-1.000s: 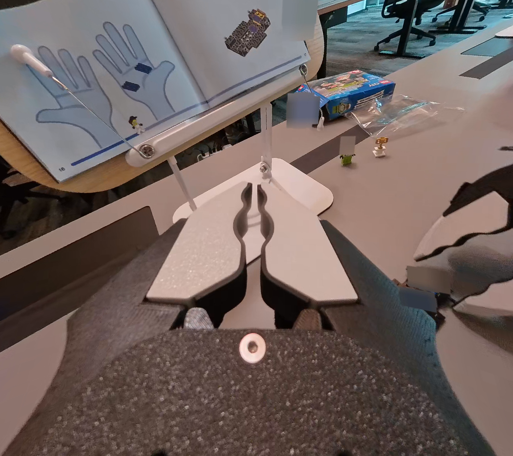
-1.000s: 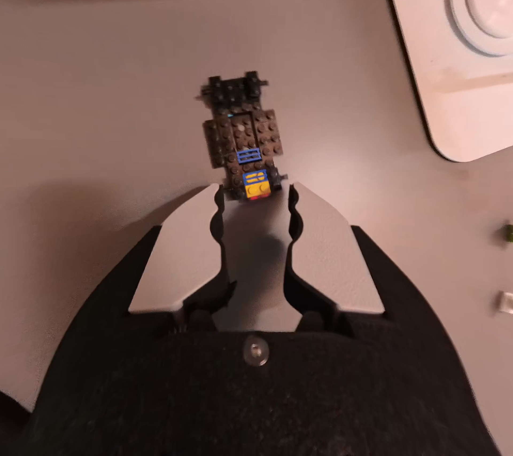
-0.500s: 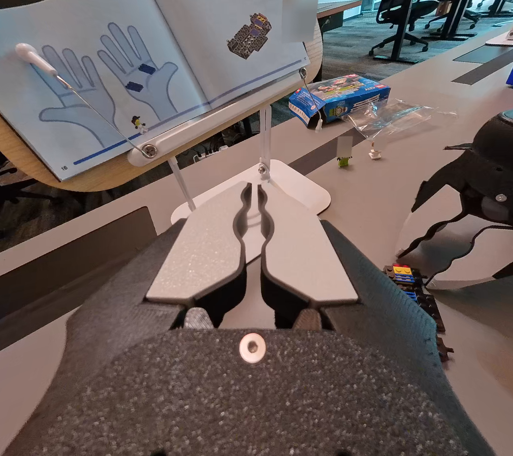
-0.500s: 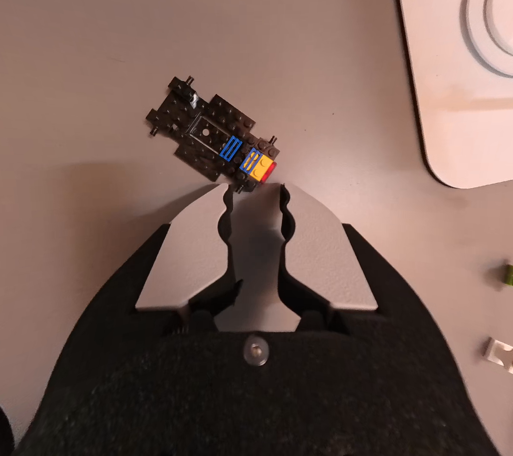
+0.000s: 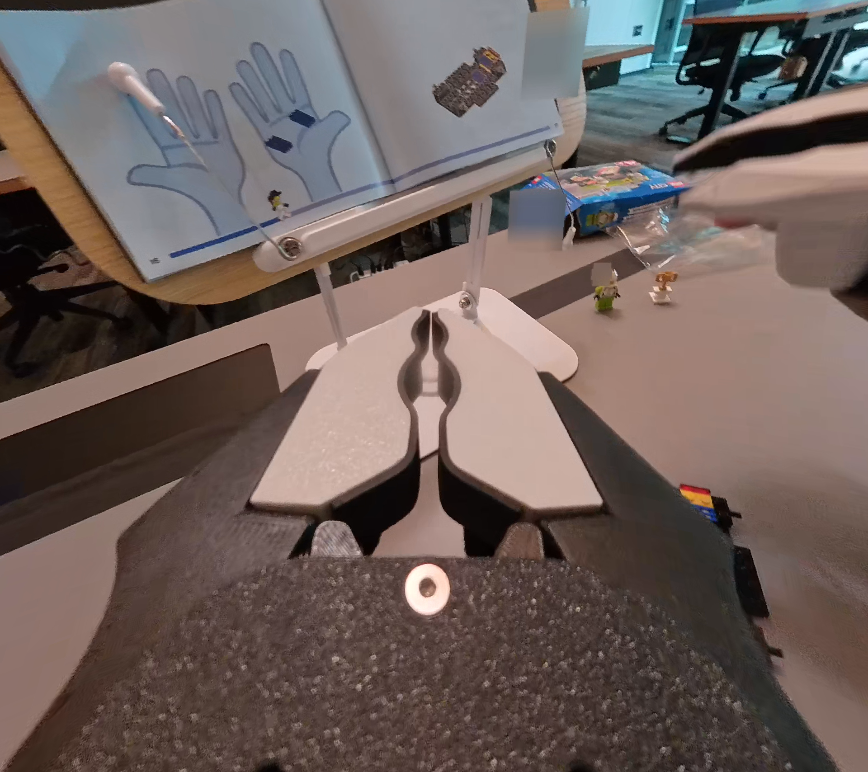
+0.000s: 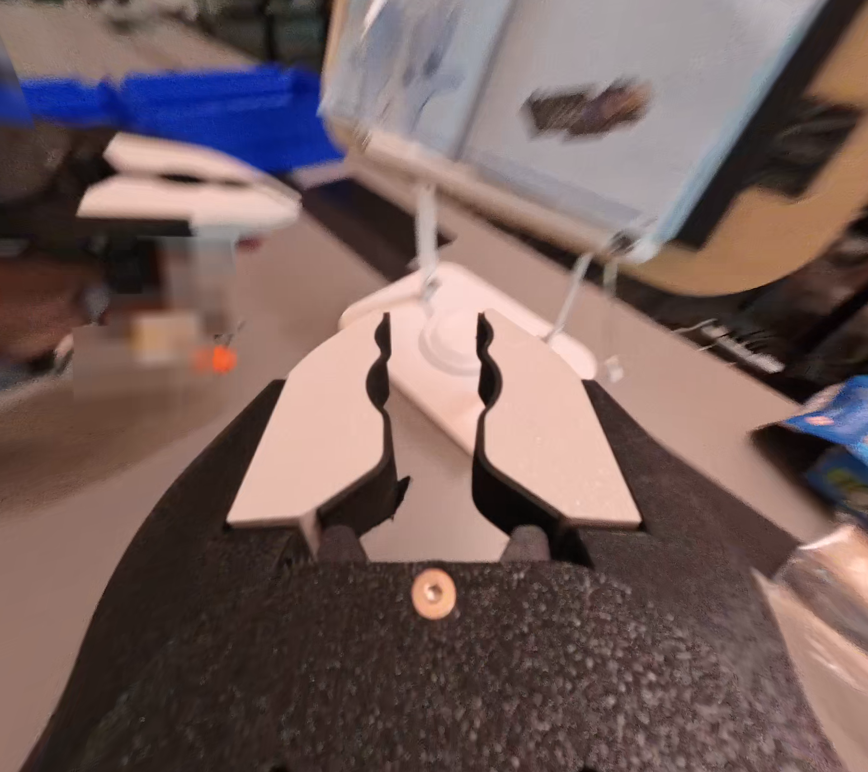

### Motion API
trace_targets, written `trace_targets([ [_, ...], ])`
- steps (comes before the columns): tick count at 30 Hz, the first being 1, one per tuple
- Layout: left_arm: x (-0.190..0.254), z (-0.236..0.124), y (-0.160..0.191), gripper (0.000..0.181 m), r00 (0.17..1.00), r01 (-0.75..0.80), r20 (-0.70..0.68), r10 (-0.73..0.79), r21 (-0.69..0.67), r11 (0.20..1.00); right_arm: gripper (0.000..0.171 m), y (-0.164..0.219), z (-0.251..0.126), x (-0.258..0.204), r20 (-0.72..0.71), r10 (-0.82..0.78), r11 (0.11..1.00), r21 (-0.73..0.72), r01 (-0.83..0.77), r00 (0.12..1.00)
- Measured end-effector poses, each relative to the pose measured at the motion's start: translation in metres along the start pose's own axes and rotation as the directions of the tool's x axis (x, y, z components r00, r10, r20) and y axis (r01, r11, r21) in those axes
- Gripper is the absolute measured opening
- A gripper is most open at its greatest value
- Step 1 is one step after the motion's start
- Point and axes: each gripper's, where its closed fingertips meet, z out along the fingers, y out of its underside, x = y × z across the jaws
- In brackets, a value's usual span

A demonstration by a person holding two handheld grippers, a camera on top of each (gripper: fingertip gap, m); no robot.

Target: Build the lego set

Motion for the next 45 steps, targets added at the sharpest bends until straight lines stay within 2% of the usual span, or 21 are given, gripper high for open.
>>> trace_targets([
  [2, -0.003, -0.002, -0.002, 0.0, 1.0, 0.007, 0.011, -0.008, 0.01, 1.0, 0.028, -0.024, 0.002, 0.018, -0.133, -0.012, 0.995, 0.093, 0.024, 0.991],
  [6, -0.009, -0.005, -0.006, 0.001, 0.999, 0.009, 0.033, -0.01, 0.021, 1.0, 0.017, -0.041, 0.011, 0.045, -0.306, -0.051, 0.986, 0.134, 0.096, 0.951],
  [8, -0.012, -0.005, -0.007, 0.001, 0.999, 0.011, 0.037, -0.012, 0.026, 1.0, 0.0, -0.045, 0.016, 0.055, -0.345, -0.079, 0.979, 0.151, 0.138, 0.935],
  [11, -0.014, -0.005, -0.004, 0.001, 0.999, 0.012, 0.039, -0.012, 0.02, 1.0, 0.0, -0.039, 0.027, 0.073, -0.391, -0.153, 0.974, 0.098, 0.206, 0.908],
  [13, -0.015, -0.003, -0.002, 0.001, 0.999, 0.012, 0.038, -0.012, 0.016, 1.0, 0.001, -0.032, 0.032, 0.082, -0.373, -0.159, 0.978, 0.068, 0.198, 0.914],
  [16, -0.015, 0.0, 0.002, 0.001, 0.999, 0.016, 0.031, -0.016, 0.004, 1.0, 0.031, -0.019, 0.043, 0.086, -0.297, -0.174, 0.982, 0.019, 0.188, 0.939],
  [17, -0.014, 0.001, 0.004, 0.001, 1.0, 0.014, 0.028, -0.014, -0.001, 1.0, 0.035, -0.017, 0.045, 0.087, -0.283, -0.213, 0.974, 0.01, 0.225, 0.935],
  [21, -0.009, 0.003, 0.009, 0.001, 1.0, -0.017, 0.01, 0.018, -0.02, 1.0, 0.037, -0.021, 0.051, 0.091, -0.242, -0.475, 0.877, -0.051, 0.477, 0.846],
  [23, -0.007, 0.005, 0.009, 0.002, 1.0, -0.031, 0.004, 0.031, -0.027, 0.999, 0.037, -0.033, 0.052, 0.091, -0.207, -0.53, 0.845, -0.05, 0.532, 0.822],
  [25, -0.005, 0.007, 0.007, 0.002, 0.999, -0.042, 0.003, 0.042, -0.024, 0.999, 0.044, -0.048, 0.056, 0.091, -0.182, -0.547, 0.835, -0.057, 0.547, 0.817],
  [28, 0.001, 0.013, 0.012, 0.002, 0.999, -0.044, -0.014, 0.044, -0.037, 0.998, 0.066, -0.066, 0.069, 0.088, -0.162, -0.531, 0.847, -0.07, 0.527, 0.832],
  [33, 0.005, 0.015, 0.026, 0.001, 0.998, -0.056, -0.031, 0.054, -0.072, 0.996, 0.077, -0.063, 0.098, 0.095, -0.16, -0.453, 0.89, -0.127, 0.437, 0.877],
  [38, 0.001, 0.015, 0.027, 0.001, 0.999, -0.021, -0.041, 0.018, -0.071, 0.997, 0.066, -0.064, 0.101, 0.101, -0.2, -0.444, 0.896, -0.106, 0.431, 0.874],
  [45, 0.009, 0.016, 0.028, 0.001, 0.998, -0.036, -0.061, 0.031, -0.074, 0.997, 0.03, -0.06, 0.1, 0.104, -0.242, -0.438, 0.899, -0.103, 0.426, 0.866],
])
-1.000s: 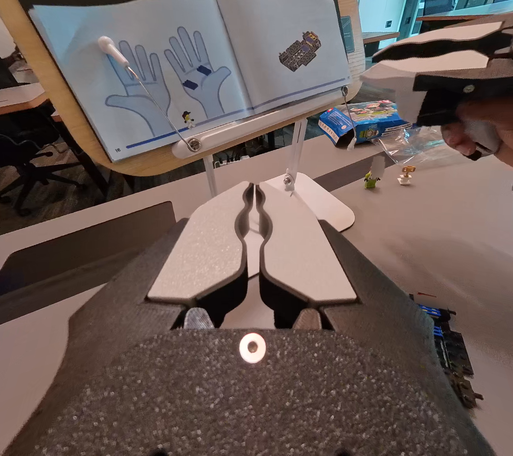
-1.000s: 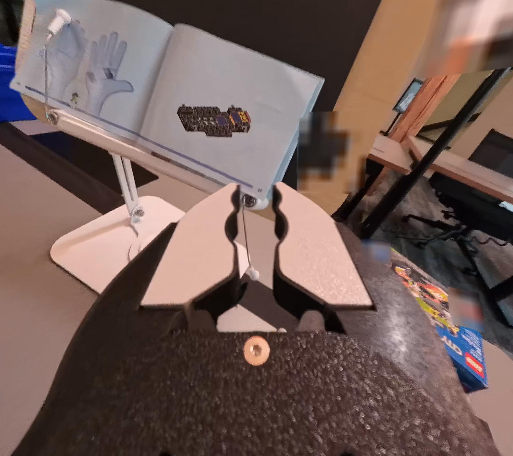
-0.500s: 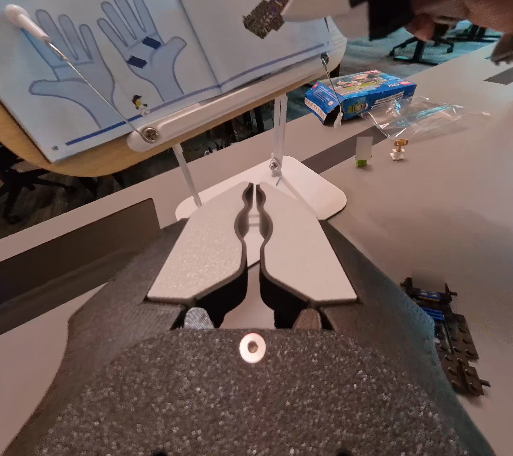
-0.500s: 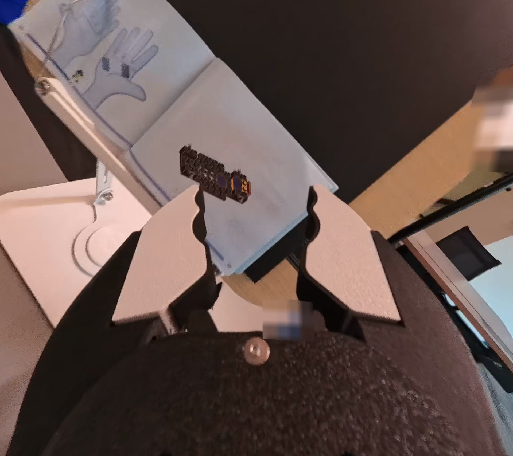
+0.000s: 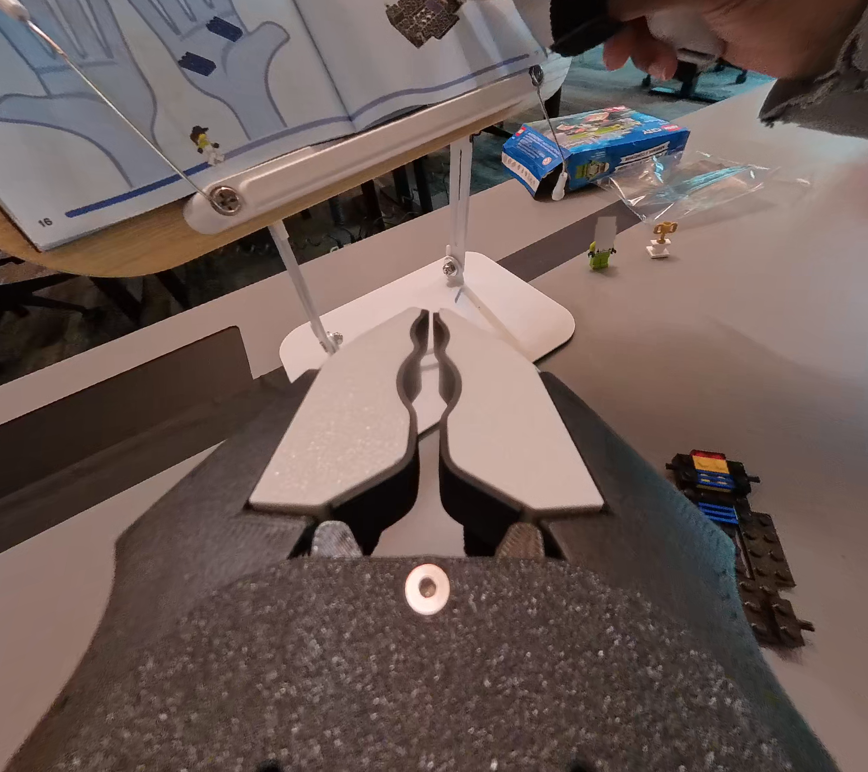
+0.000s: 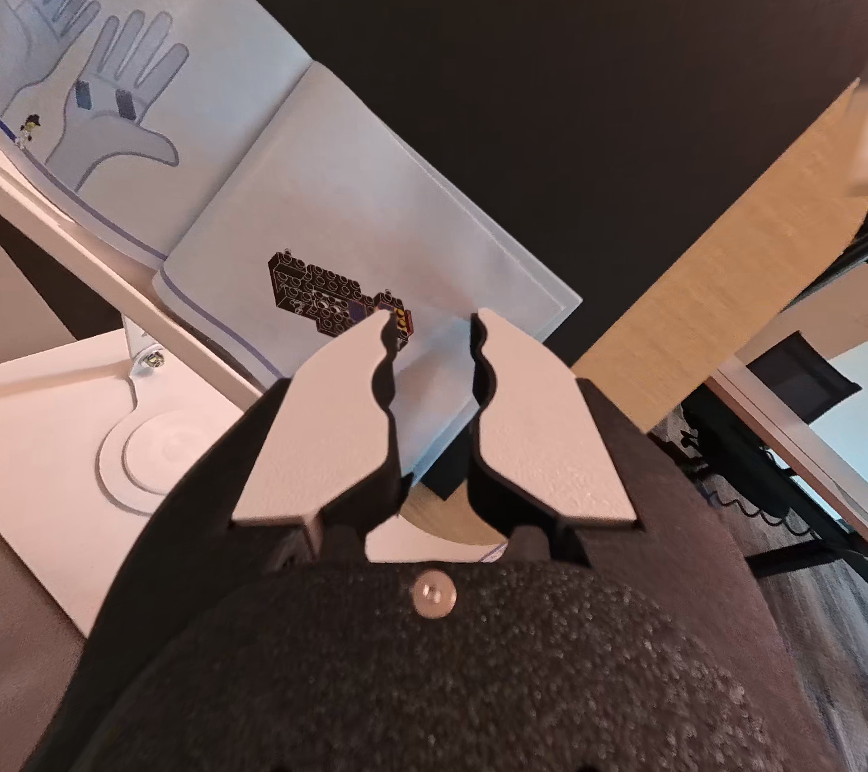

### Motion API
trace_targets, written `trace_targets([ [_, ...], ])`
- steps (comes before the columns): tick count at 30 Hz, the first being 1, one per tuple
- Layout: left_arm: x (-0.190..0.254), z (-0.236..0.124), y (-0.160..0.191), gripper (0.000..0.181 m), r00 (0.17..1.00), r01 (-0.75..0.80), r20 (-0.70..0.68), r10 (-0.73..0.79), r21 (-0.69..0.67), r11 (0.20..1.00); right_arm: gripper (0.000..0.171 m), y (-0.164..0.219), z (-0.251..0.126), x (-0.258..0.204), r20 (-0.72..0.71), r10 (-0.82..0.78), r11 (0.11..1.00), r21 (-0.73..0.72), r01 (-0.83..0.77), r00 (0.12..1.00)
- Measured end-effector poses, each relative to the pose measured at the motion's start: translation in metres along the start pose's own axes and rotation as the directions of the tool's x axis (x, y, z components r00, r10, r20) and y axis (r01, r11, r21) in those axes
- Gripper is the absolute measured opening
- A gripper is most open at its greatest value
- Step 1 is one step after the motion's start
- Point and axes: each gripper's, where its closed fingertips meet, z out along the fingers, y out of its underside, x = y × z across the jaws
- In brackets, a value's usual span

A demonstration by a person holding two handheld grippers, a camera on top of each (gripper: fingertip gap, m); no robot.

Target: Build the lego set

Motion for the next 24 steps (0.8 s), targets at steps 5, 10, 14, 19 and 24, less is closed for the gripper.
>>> trace_targets([
  [5, 0.002, -0.001, -0.002, 0.002, 1.0, 0.0, -0.005, 0.0, 0.007, 1.0, 0.001, 0.004, 0.0, 0.0, -0.005, 0.038, 0.999, 0.002, -0.038, 0.999],
  [10, -0.003, -0.002, -0.002, 0.001, 1.0, 0.009, 0.001, -0.009, 0.011, 1.0, 0.029, -0.009, -0.007, 0.006, -0.017, 0.076, 0.996, 0.05, -0.075, 0.997],
  [14, -0.003, -0.002, -0.002, 0.002, 1.0, 0.012, 0.0, -0.012, 0.01, 1.0, 0.063, -0.007, -0.003, 0.017, -0.049, 0.095, 0.995, 0.023, -0.094, 0.994],
  [19, -0.004, -0.002, -0.002, 0.002, 1.0, 0.01, 0.0, -0.01, 0.011, 1.0, 0.054, -0.005, 0.0, 0.023, -0.077, 0.043, 0.999, 0.004, -0.043, 0.996],
  [24, -0.005, -0.001, 0.0, 0.002, 1.0, 0.023, -0.002, -0.023, 0.007, 1.0, 0.055, -0.017, -0.009, 0.026, -0.14, -0.021, 0.999, 0.047, 0.028, 0.99],
])
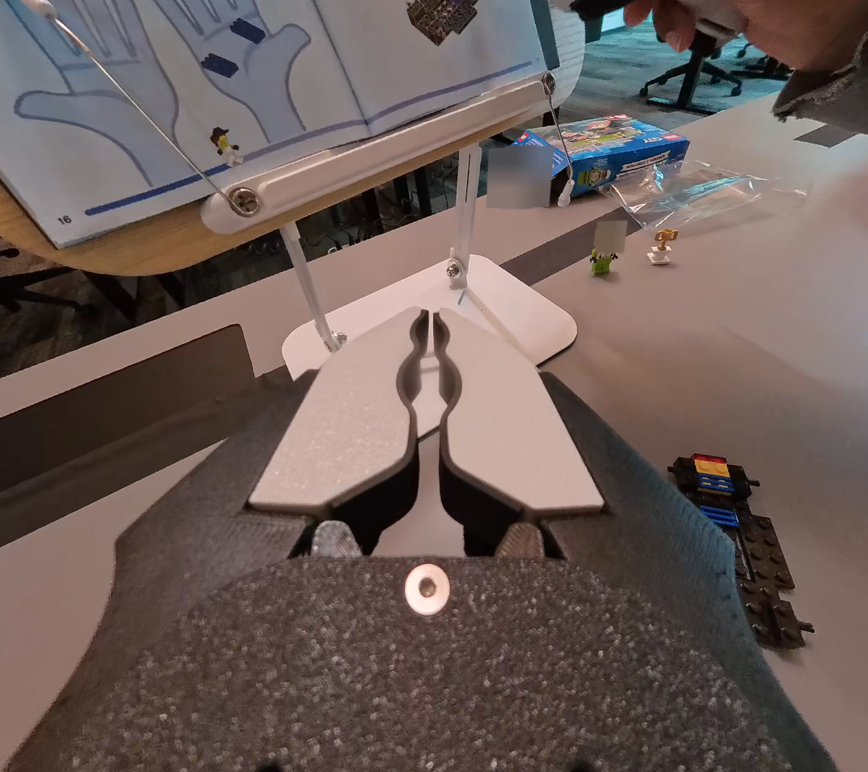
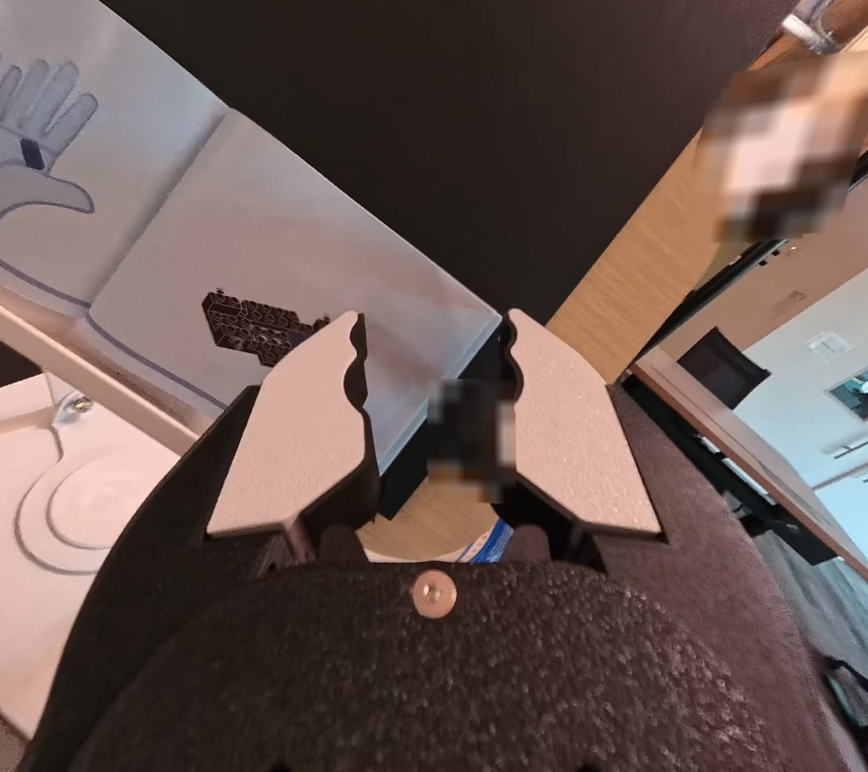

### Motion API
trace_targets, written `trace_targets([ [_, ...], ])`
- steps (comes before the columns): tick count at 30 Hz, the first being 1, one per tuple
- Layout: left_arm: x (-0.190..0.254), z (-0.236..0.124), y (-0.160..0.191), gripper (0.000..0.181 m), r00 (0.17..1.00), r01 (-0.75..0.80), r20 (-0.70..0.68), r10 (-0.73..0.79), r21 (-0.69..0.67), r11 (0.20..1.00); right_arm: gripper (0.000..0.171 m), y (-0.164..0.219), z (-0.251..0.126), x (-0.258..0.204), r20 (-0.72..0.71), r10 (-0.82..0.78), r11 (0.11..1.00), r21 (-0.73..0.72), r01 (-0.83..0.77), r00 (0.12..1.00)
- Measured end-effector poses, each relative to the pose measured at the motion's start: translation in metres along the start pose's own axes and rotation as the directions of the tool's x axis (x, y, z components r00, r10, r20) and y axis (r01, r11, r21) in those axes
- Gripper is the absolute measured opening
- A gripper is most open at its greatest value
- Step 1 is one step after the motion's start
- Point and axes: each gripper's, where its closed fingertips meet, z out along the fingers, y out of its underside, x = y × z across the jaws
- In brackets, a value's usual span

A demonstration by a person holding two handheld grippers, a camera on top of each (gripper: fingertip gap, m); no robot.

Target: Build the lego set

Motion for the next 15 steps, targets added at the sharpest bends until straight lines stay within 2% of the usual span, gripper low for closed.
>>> trace_targets([
  [5, 0.004, 0.001, 0.001, 0.002, 1.0, -0.012, -0.007, 0.012, -0.005, 1.0, 0.052, 0.005, 0.006, -0.011, 0.044, -0.06, 0.998, -0.02, 0.061, 0.997],
  [8, 0.004, 0.0, 0.0, 0.002, 1.0, -0.012, -0.007, 0.012, -0.001, 1.0, 0.043, 0.007, 0.01, -0.016, 0.097, -0.038, 0.999, -0.02, 0.04, 0.995],
  [15, 0.004, 0.0, 0.0, 0.002, 1.0, -0.005, -0.009, 0.005, -0.002, 1.0, 0.038, 0.008, 0.011, -0.012, 0.146, 0.029, 0.999, -0.044, -0.023, 0.989],
])
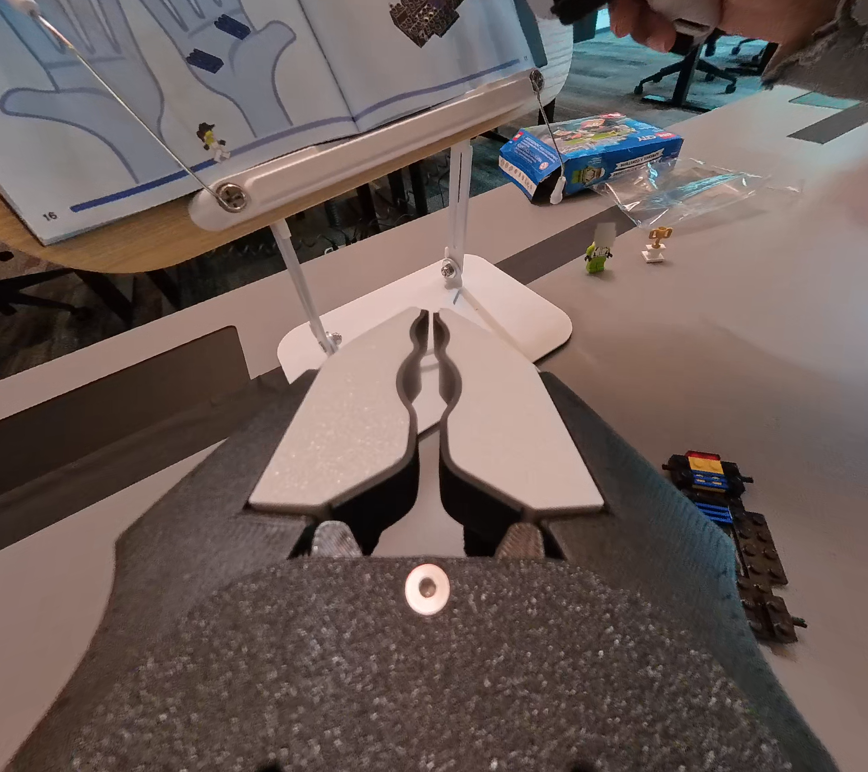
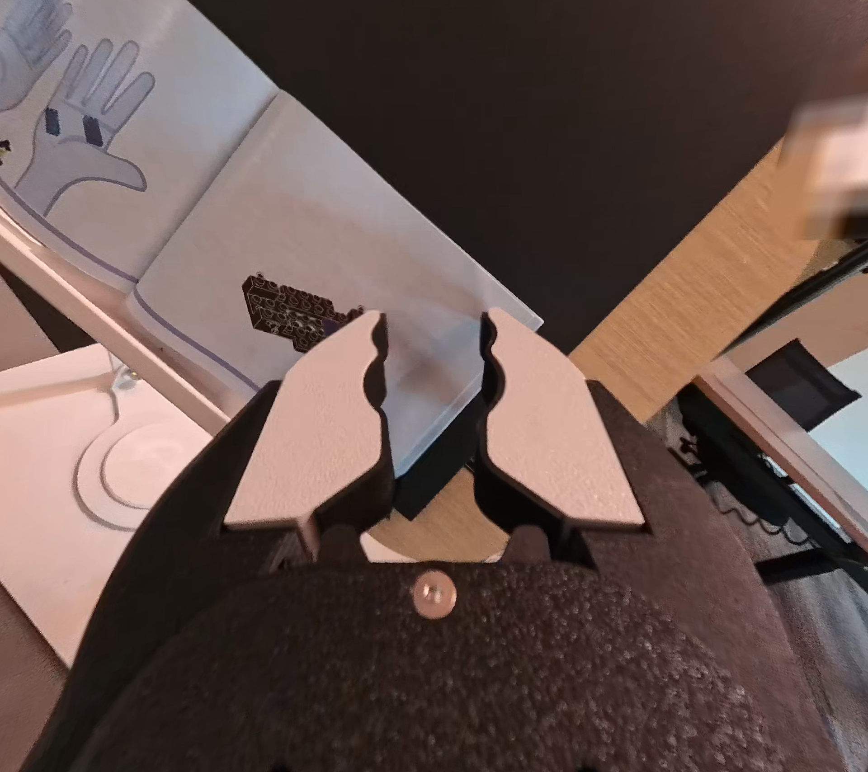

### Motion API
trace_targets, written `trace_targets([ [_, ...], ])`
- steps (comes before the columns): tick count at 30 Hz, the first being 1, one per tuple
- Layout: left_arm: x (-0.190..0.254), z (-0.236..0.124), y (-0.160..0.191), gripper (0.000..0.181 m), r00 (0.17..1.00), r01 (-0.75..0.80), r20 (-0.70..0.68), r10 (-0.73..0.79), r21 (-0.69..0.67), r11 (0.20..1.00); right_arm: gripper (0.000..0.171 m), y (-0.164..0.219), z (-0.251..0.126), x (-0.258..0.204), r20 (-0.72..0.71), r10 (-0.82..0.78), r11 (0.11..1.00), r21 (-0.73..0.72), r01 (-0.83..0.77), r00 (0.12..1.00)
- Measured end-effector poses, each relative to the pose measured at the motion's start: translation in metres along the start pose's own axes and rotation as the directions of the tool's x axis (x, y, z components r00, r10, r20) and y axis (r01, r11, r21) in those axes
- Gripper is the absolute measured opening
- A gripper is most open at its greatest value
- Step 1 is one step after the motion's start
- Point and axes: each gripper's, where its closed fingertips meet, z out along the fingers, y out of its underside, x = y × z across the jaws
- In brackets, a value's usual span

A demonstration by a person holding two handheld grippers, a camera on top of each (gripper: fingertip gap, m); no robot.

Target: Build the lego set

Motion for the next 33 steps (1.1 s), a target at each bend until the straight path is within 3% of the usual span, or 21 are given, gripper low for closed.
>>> trace_targets([
  [3, 0.002, 0.0, -0.001, 0.002, 1.0, -0.003, -0.003, 0.003, 0.001, 1.0, 0.013, 0.002, -0.001, 0.008, -0.024, 0.048, 0.999, 0.004, -0.048, 0.999],
  [8, 0.003, 0.0, -0.001, 0.002, 1.0, -0.005, -0.005, 0.005, 0.001, 1.0, 0.002, 0.005, -0.002, 0.006, -0.012, 0.05, 0.999, -0.013, -0.05, 0.999],
  [10, 0.002, 0.001, 0.0, 0.002, 1.0, -0.004, -0.004, 0.004, 0.0, 1.0, 0.005, 0.003, -0.004, 0.004, -0.007, 0.045, 0.999, -0.006, -0.045, 0.999],
  [13, 0.001, 0.001, 0.0, 0.002, 1.0, 0.001, -0.003, -0.001, 0.0, 1.0, 0.035, -0.006, -0.009, 0.008, -0.034, 0.026, 0.999, 0.033, -0.025, 0.999],
  [16, 0.003, 0.001, 0.0, 0.002, 1.0, -0.004, -0.004, 0.004, -0.002, 1.0, 0.044, -0.001, -0.006, 0.011, -0.05, 0.012, 1.0, 0.009, -0.012, 0.999],
  [27, 0.002, 0.002, 0.0, 0.002, 1.0, -0.005, -0.004, 0.005, -0.003, 1.0, 0.041, 0.004, 0.001, 0.014, -0.051, -0.018, 1.0, -0.022, 0.016, 0.999],
  [33, 0.001, 0.002, 0.001, 0.002, 1.0, -0.007, -0.002, 0.007, -0.004, 1.0, 0.024, 0.004, 0.002, 0.01, -0.055, -0.047, 0.999, -0.02, 0.046, 0.997],
])
